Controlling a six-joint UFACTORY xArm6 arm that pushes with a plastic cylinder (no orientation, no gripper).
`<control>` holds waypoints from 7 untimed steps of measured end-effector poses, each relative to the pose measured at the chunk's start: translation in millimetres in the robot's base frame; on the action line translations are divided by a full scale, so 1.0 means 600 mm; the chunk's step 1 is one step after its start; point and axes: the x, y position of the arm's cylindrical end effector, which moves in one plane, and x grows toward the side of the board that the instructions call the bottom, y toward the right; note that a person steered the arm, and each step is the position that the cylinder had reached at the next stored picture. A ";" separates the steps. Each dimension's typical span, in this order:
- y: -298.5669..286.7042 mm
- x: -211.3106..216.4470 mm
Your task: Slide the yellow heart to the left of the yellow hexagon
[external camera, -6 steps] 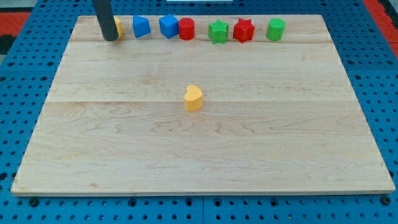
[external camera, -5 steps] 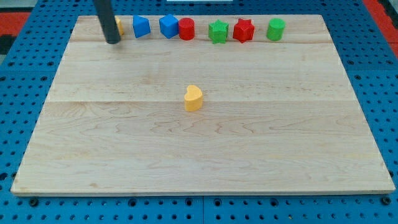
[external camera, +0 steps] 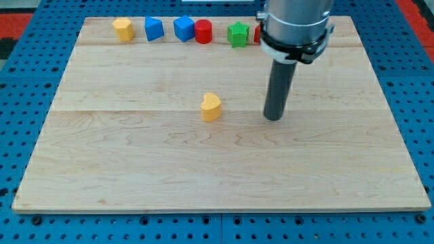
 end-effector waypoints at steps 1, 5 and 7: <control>-0.081 -0.013; -0.323 -0.092; -0.300 -0.104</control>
